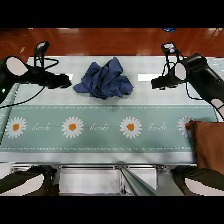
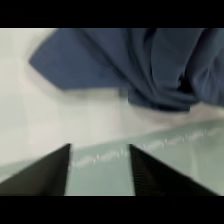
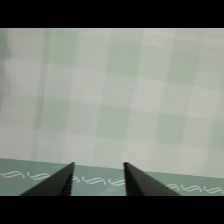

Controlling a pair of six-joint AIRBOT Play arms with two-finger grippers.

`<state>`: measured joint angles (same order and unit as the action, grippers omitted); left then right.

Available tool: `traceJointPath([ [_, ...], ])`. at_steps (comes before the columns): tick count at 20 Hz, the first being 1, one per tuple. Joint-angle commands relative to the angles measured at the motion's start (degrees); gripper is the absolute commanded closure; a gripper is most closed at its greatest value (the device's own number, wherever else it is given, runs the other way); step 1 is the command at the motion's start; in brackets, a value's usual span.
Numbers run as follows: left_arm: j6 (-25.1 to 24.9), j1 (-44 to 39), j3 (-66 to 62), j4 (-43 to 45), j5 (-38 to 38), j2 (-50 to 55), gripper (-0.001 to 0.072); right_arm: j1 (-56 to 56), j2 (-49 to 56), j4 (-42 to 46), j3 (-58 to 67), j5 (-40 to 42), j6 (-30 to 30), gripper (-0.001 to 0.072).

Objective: Fold the shirts.

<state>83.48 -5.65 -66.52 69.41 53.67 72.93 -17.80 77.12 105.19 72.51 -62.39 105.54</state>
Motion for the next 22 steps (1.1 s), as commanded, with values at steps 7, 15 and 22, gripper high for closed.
traceJointPath([
  [7, -13.27, -4.42, -19.41, -12.83, -4.31, 19.98, 0.0199, -0.11, 0.04, 5.33, -0.04, -5.55, 3.3, 0.0305],
  [15, -17.35, -5.14, -35.3, -10.4, 4.5, 38.34, 0.0199, -0.11, 0.04, 2.71, -0.04, -6.73, 5.05, 0.0305],
  [22, -21.53, -8.66, -35.39, -8.94, 6.62, 42.47, 0.0206, -0.11, 0.04, 2.73, -0.04, -6.71, 6.34, 0.0305],
])
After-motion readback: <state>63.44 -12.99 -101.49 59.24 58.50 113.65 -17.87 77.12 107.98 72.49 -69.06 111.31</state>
